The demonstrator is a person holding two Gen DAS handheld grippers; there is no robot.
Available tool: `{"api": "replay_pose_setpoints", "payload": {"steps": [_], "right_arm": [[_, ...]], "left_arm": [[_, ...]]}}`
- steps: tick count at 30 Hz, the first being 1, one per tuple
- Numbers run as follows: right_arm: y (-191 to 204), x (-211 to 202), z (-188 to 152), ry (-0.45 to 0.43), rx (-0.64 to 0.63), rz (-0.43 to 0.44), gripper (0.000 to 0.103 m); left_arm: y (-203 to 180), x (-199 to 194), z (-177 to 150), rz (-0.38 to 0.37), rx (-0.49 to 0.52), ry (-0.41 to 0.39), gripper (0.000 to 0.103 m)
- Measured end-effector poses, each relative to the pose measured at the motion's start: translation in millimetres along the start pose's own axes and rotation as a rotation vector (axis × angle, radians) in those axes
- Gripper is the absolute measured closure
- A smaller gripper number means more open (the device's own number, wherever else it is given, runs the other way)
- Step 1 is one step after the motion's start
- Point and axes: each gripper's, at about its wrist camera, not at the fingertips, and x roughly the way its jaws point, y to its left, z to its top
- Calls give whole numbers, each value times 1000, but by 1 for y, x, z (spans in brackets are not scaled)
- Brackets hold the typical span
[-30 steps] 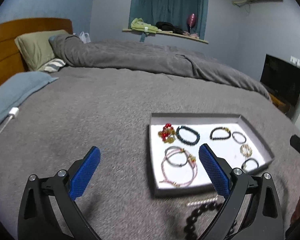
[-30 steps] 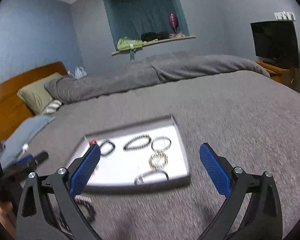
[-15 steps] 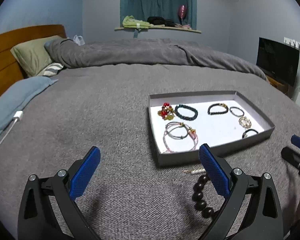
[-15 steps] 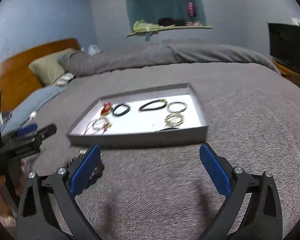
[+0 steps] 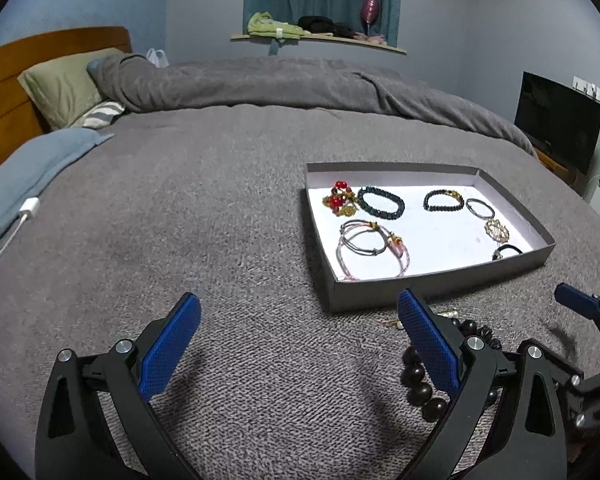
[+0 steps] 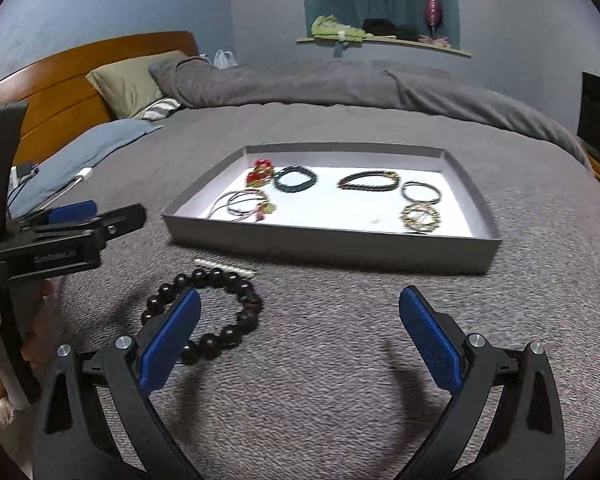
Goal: Organize jewelry
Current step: 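Withdraw both tools from the tray toward the large black-bead bracelet, then grasp the pearl hair clip with the left tool while the right tool grasps the large black-bead bracelet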
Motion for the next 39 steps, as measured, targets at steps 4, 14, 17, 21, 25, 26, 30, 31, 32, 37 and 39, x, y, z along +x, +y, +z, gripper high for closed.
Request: {"api": "replay_pose_setpoints", "payload": {"steps": [4, 14, 17, 21, 25, 26, 30, 31, 32, 37, 39], "right_arm": [[8, 8, -1, 32, -13, 11, 12], [20, 26, -5, 111, -40, 36, 51], [18, 27, -6, 127, -24, 56, 56], [16, 28, -7, 161, 11, 101, 81], [11, 23, -5, 159, 36, 128, 85], [9, 21, -5, 158, 45, 136, 86], [-7, 7, -3, 155, 67, 130, 86], [-13, 4, -3, 156, 70, 119, 86], [-18, 1, -3, 156, 74, 107, 88], [-47, -6, -3, 167, 115, 73, 88], [-56, -11, -4, 164, 115, 39, 88]], "left_arm": [[2, 2, -1, -4, 5, 10, 5], [1, 3, -4, -11, 19, 23, 5], [0, 3, -4, -14, 21, 21, 5], [-2, 4, -6, -16, 25, 21, 5], [-7, 5, -7, -18, 39, 28, 5], [-8, 6, -8, -22, 44, 29, 5], [-13, 8, -9, -40, 60, 33, 5], [-15, 10, -9, -52, 64, 41, 5], [-17, 12, -10, -61, 68, 49, 5], [-34, 25, -15, -107, 90, 101, 5], [-41, 30, -16, -132, 79, 122, 5]]}}
